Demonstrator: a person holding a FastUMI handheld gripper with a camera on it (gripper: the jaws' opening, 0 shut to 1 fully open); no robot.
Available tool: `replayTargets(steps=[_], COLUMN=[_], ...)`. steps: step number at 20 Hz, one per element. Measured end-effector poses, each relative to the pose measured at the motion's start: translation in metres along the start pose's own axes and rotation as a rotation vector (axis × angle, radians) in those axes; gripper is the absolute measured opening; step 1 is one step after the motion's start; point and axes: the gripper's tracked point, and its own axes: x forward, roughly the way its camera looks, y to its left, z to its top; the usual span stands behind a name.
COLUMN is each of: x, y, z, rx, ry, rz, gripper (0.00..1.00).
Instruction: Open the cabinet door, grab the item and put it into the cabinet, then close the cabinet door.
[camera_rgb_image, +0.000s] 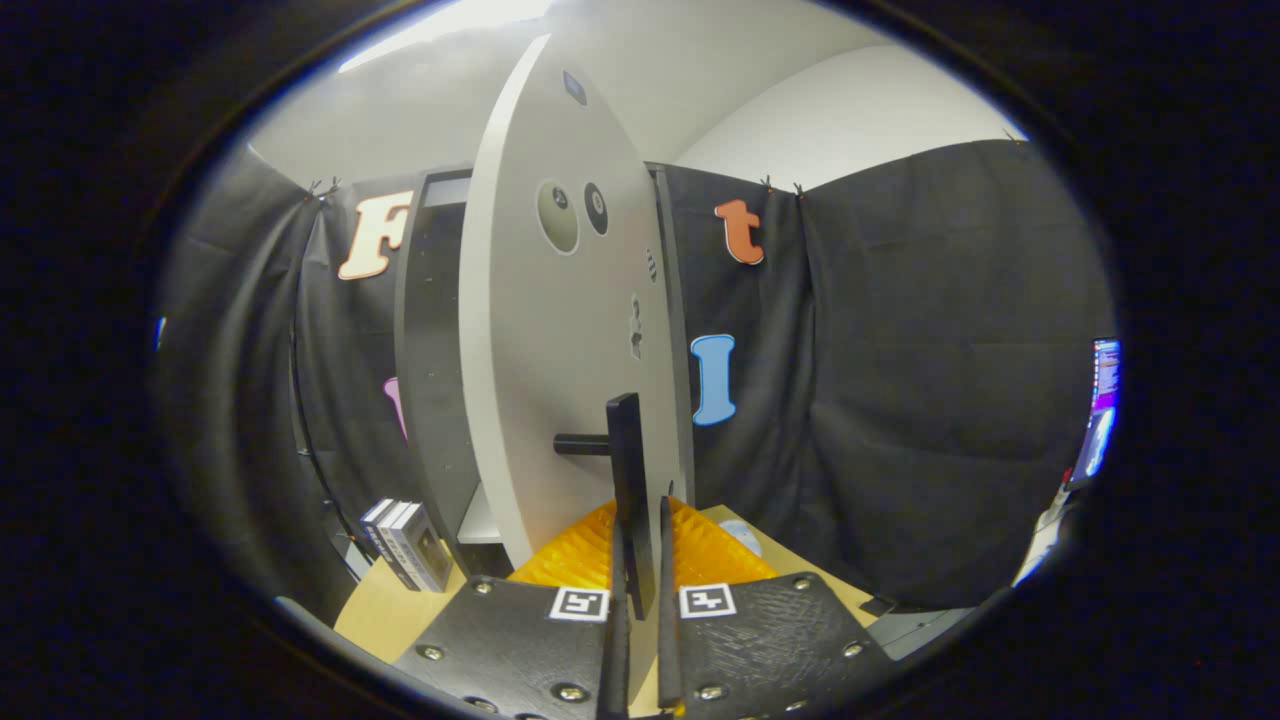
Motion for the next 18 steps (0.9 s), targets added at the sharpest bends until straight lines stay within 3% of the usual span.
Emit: replayTargets(steps=[8, 17, 18], x=[-0.002, 0.000, 0.000], y=[-0.015, -0.057, -0.060], z=[-0.001, 0.003, 0.005], rx=[0.034, 0.046, 0.038], ry=[0.034, 0.048, 0.044], rz=[0.070, 0.035, 0.040], gripper=[0.11, 0.11, 0.05])
